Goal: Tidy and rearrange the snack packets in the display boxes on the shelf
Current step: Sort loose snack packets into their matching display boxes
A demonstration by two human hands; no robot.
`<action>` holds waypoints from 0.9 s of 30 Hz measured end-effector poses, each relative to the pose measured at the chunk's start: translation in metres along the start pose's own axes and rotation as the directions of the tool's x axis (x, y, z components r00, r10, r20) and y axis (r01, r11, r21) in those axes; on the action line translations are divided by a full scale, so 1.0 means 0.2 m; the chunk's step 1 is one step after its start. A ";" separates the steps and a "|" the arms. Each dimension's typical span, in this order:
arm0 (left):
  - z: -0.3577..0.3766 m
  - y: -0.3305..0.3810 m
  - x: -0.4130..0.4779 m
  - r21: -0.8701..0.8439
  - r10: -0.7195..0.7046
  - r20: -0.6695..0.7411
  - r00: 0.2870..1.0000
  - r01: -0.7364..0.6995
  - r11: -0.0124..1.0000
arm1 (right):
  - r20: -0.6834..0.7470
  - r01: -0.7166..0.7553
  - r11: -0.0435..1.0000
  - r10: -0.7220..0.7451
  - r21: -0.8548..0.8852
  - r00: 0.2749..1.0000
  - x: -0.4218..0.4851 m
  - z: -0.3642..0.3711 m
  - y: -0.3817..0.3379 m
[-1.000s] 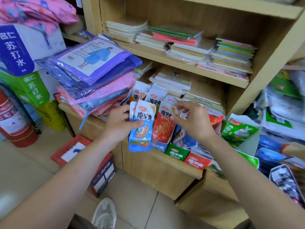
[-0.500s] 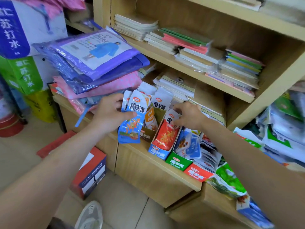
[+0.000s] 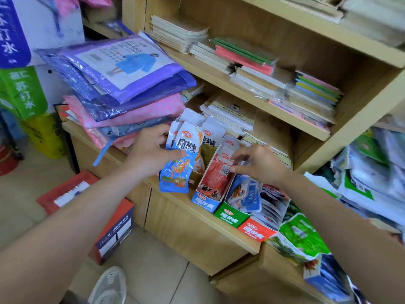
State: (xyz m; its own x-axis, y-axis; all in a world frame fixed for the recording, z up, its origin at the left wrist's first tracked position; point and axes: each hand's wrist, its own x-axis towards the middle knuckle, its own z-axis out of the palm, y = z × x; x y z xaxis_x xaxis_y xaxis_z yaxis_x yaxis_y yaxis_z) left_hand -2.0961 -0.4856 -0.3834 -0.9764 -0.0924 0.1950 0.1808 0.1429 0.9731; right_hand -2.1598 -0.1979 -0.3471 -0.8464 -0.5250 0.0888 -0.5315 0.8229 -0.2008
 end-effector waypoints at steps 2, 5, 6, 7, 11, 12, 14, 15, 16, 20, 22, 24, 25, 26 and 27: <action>0.01 0.00 0.01 -0.003 0.004 0.000 1.000 -0.004 1.000 | -0.033 -0.105 0.978 0.101 -0.178 0.994 0.04 0.02 -0.03; 0.02 0.01 0.01 -0.009 0.002 0.006 1.000 -0.002 1.000 | 0.030 -0.217 0.913 0.241 -0.345 0.970 0.08 0.05 -0.09; 0.03 0.01 0.01 -0.011 0.004 0.008 1.000 -0.003 1.000 | 0.050 -0.218 0.902 0.254 -0.374 0.966 0.09 0.06 -0.10; 0.03 0.01 0.02 -0.008 0.006 0.012 1.000 -0.006 1.000 | 0.057 -0.213 0.892 0.256 -0.399 0.965 0.10 0.07 -0.10; 0.04 0.02 0.01 -0.001 0.008 0.020 1.000 -0.008 1.000 | 0.076 -0.231 0.844 0.303 -0.484 0.950 0.11 0.10 -0.11; 0.04 0.02 0.01 -0.002 0.010 0.020 1.000 -0.010 1.000 | 0.091 -0.233 0.842 0.315 -0.487 0.945 0.12 0.10 -0.12; 0.04 0.02 0.01 -0.007 0.006 0.019 1.000 -0.006 1.000 | 0.128 -0.220 0.844 0.318 -0.489 0.939 0.15 0.11 -0.14; 0.03 0.02 0.01 -0.008 0.003 0.018 1.000 -0.003 1.000 | 0.143 -0.221 0.850 0.323 -0.479 0.936 0.16 0.10 -0.15; 0.03 0.02 0.02 -0.004 0.002 0.017 1.000 -0.002 1.000 | 0.155 -0.234 0.862 0.333 -0.449 0.930 0.17 0.10 -0.16; 0.01 0.02 0.02 0.010 -0.001 0.009 1.000 0.001 1.000 | 0.154 -0.277 0.930 0.318 -0.242 0.935 0.14 0.05 -0.14; 0.01 0.02 0.03 0.009 -0.004 0.008 1.000 0.004 1.000 | 0.102 -0.235 0.970 0.240 -0.061 0.965 0.10 0.02 -0.13; 0.01 0.02 0.03 0.008 -0.010 0.005 1.000 0.010 1.000 | 0.064 -0.135 0.990 0.132 0.044 0.989 0.05 -0.01 -0.13; 0.01 0.02 0.03 0.008 -0.012 0.003 1.000 0.012 1.000 | 0.041 -0.079 0.996 0.077 0.046 0.996 0.02 -0.02 -0.14; 0.01 0.02 0.02 0.008 -0.013 0.000 1.000 0.013 1.000 | 0.016 -0.029 0.999 0.028 0.040 0.999 -0.02 -0.03 -0.15; 0.01 0.02 0.02 0.008 -0.013 0.000 1.000 0.013 1.000 | -0.008 0.020 0.999 -0.020 0.040 1.000 -0.06 -0.03 -0.15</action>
State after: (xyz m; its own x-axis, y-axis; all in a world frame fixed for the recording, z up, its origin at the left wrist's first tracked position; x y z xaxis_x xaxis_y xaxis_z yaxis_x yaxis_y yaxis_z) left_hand -2.0999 -0.4836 -0.3787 -0.9787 -0.0946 0.1822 0.1670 0.1491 0.9746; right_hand -2.1340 -0.2147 -0.3360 -0.8359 -0.5395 0.1009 -0.5468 0.8029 -0.2375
